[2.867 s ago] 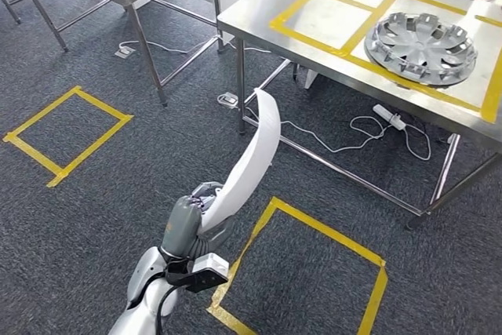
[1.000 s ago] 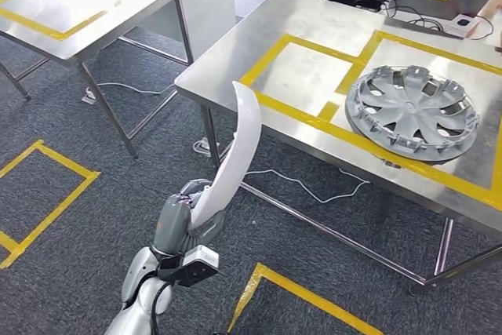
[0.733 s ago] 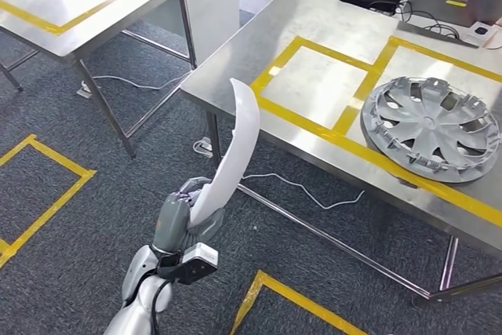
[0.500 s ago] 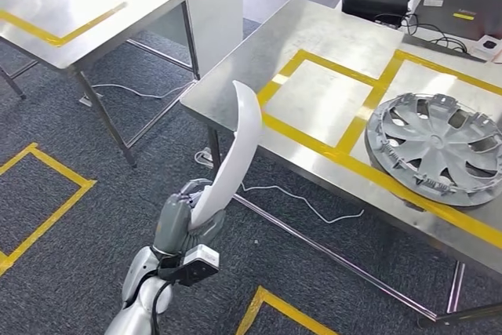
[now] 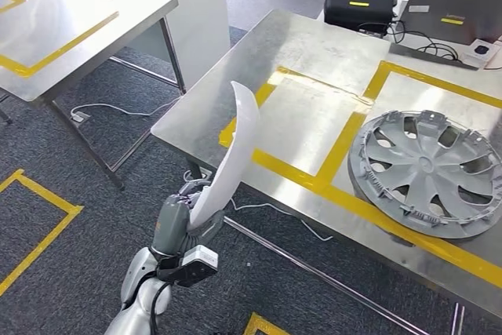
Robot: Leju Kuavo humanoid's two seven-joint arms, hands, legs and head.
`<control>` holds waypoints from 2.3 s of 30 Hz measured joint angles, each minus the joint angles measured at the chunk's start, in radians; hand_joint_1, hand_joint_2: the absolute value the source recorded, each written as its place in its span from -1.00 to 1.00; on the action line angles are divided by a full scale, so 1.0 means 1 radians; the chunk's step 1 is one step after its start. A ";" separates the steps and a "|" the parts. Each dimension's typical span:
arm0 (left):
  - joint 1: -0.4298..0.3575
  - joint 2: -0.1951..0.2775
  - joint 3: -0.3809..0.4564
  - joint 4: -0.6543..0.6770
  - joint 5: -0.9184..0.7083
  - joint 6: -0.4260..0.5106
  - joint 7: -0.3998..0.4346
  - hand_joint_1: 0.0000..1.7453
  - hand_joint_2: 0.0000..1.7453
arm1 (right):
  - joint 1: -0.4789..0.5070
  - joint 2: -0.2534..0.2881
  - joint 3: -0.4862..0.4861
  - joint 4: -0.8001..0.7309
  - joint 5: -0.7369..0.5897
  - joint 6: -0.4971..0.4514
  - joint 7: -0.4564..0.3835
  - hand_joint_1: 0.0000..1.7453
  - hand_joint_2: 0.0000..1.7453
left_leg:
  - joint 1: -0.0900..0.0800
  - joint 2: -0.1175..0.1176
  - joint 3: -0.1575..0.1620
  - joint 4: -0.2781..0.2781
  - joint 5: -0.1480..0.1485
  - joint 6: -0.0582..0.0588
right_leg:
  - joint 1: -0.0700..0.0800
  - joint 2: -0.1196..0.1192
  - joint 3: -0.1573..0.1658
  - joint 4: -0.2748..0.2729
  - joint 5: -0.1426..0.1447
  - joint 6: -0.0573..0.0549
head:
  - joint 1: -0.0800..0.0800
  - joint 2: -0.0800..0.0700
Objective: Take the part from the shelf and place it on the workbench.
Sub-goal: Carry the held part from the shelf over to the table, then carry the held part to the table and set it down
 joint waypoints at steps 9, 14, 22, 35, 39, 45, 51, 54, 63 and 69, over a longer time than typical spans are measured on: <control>0.000 -0.003 0.000 0.000 0.000 0.000 0.000 1.00 1.00 | -0.011 0.001 0.001 0.001 -0.002 0.001 -0.001 -1.00 1.00 | 0.000 0.000 0.087 -0.155 0.121 0.038 | 0.001 -0.008 -0.039 0.145 -0.032 0.040 | 0.011 0.000; 0.000 -0.003 0.000 0.001 -0.001 -0.001 0.000 1.00 1.00 | -0.001 0.001 0.001 0.002 -0.002 0.002 0.000 -1.00 1.00 | 0.000 -0.003 0.176 -0.155 0.049 0.037 | -0.010 -0.014 -0.190 0.196 -0.119 0.054 | 0.013 0.000; -0.004 -0.002 -0.016 0.005 -0.043 -0.003 0.000 1.00 1.00 | -0.010 0.002 0.001 0.007 0.002 0.006 0.001 -1.00 1.00 | -0.003 0.020 0.214 -0.076 -0.003 -0.006 | -0.011 -0.032 -0.177 0.022 0.153 0.022 | 0.011 0.000; -0.047 0.002 -0.035 0.060 -0.138 0.002 0.065 1.00 1.00 | -0.012 -0.001 0.016 0.009 0.029 0.008 0.006 -1.00 1.00 | 0.014 -0.050 0.098 -0.126 0.064 -0.003 | -0.023 0.089 -0.164 0.014 0.127 0.041 | 0.007 0.000; -0.081 -0.001 -0.028 0.086 -0.158 0.008 0.081 1.00 1.00 | -0.018 -0.002 0.028 0.014 0.046 0.011 0.003 -1.00 1.00 | 0.016 -0.013 0.108 -0.131 0.076 0.021 | -0.020 0.018 -0.209 0.104 0.068 0.059 | 0.016 0.000; -0.114 -0.002 -0.007 0.126 -0.208 0.048 0.112 1.00 1.00 | -0.031 -0.002 0.037 0.021 0.061 0.014 0.002 -1.00 1.00 | 0.014 0.028 0.120 -0.130 0.064 0.021 | -0.021 -0.016 -0.242 0.196 0.054 0.067 | 0.019 0.000; -0.186 -0.004 0.026 0.198 -0.421 0.156 0.266 1.00 1.00 | -0.037 0.003 0.045 0.029 0.094 0.016 0.008 -1.00 1.00 | 0.005 0.029 0.123 -0.130 0.063 0.015 | -0.019 -0.021 -0.142 0.014 0.116 0.055 | 0.017 0.000; -0.248 -0.004 0.046 0.264 -0.562 0.190 0.371 1.00 1.00 | -0.048 0.005 0.053 0.031 0.115 0.016 0.016 -1.00 1.00 | 0.006 0.029 0.126 -0.140 0.069 0.017 | -0.017 -0.019 -0.144 0.014 0.116 0.051 | 0.016 0.000; -0.398 -0.009 0.052 0.472 -0.736 0.199 0.638 -1.00 1.00 | -0.065 0.008 0.059 0.034 0.147 0.017 0.039 -1.00 -1.00 | 0.007 0.029 0.124 -0.153 0.082 -0.009 | -0.015 -0.021 -0.150 0.014 0.122 0.036 | 0.017 0.000; -0.443 -0.006 0.049 0.558 -0.737 0.199 0.707 -1.00 1.00 | -0.065 0.008 0.058 0.037 0.153 0.016 0.040 -1.00 -1.00 | 0.006 0.029 0.124 -0.153 0.083 -0.010 | -0.017 -0.021 -0.150 0.014 0.124 0.037 | 0.017 0.000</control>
